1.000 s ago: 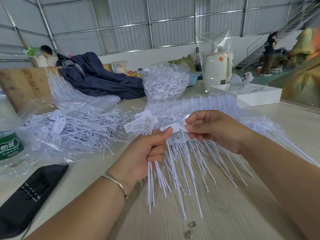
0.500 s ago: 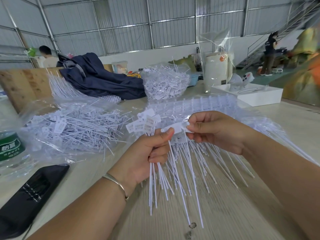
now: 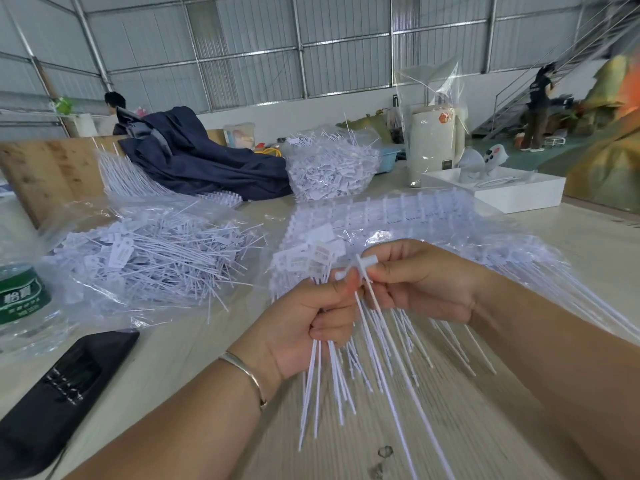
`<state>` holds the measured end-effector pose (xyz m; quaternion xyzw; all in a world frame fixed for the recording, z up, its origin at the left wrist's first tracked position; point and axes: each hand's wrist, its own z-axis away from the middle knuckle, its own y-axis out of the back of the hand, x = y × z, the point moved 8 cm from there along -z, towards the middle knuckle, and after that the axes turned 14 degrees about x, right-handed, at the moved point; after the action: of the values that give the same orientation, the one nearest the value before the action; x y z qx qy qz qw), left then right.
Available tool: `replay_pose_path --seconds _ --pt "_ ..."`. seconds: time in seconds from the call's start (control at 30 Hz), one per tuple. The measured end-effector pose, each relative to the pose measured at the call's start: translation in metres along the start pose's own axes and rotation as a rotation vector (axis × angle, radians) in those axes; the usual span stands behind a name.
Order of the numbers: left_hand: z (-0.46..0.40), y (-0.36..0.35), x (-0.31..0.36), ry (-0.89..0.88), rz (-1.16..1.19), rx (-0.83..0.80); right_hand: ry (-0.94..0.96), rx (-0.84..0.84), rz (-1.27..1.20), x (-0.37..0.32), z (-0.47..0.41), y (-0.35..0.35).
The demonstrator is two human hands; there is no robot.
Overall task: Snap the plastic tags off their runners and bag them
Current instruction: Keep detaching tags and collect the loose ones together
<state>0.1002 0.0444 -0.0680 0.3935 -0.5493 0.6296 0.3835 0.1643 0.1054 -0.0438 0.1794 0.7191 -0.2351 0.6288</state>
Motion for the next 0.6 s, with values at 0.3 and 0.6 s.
replay_pose_path --seconds 0.3,0.6 --pt "-0.006 0.004 0.006 0.003 0.142 0.084 0.06 0.12 0.022 -0.009 0.0 0.005" --pt "-0.01 0.026 0.011 -0.087 -0.041 0.321 0.117 0.424 0.007 -0.018 -0.001 0.041"
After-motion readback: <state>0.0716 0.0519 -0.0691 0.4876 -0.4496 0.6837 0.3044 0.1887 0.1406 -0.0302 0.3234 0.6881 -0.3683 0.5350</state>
